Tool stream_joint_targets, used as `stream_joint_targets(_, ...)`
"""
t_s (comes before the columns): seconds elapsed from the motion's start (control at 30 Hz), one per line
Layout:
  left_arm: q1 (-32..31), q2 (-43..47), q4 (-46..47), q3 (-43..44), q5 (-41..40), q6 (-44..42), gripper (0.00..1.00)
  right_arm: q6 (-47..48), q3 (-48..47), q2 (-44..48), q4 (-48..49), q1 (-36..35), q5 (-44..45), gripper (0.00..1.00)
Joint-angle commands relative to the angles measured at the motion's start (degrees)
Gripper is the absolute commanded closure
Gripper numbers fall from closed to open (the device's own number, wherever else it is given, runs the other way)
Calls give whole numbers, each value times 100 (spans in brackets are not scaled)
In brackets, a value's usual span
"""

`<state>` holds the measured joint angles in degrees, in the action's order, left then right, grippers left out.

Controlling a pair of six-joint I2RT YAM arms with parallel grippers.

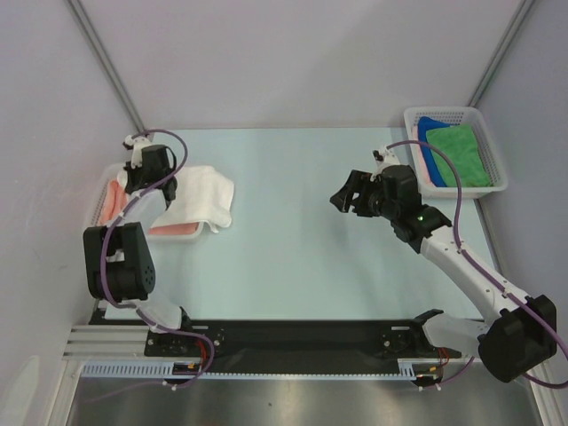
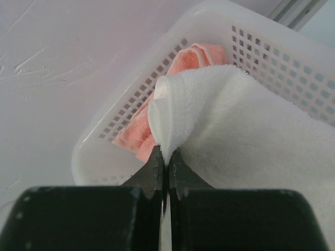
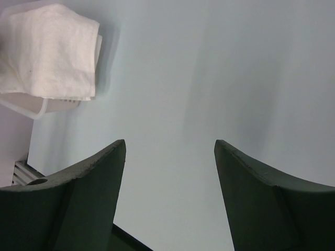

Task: Fold and stack the towels
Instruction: Neatly place the folded towel into the bin

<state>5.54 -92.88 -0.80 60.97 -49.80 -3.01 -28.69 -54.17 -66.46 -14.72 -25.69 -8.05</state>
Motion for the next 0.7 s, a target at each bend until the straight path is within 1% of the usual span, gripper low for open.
stream_joint_targets(0.0,316,-89,510,231,190,81,100,109,-14,142,75,-85,-74,25)
stream_joint_targets(0.23,527,-625,432,687,111,98,100,127,12,1,118,-217,-82,26)
stream_joint_targets(0.33,728,-819,-41,1038,172,265,100,118,21,-60,127,-243,-91,26)
stream_joint_targets(0.37,790,-854,-217,1092,190,457,100,126,12,-78,127,-243,-82,26)
stream_joint_targets(0.47,957,-907,-342,1232,304,599,100,118,3,-96,154,-261,-91,26)
stream_joint_targets(0.63,1054,-1021,-720,1505,339,828,100,144,-6,-113,154,-287,-82,26)
stream_joint_targets(0.67,1063,-1048,-798,1532,383,854,97,135,3,-113,145,-270,-74,26)
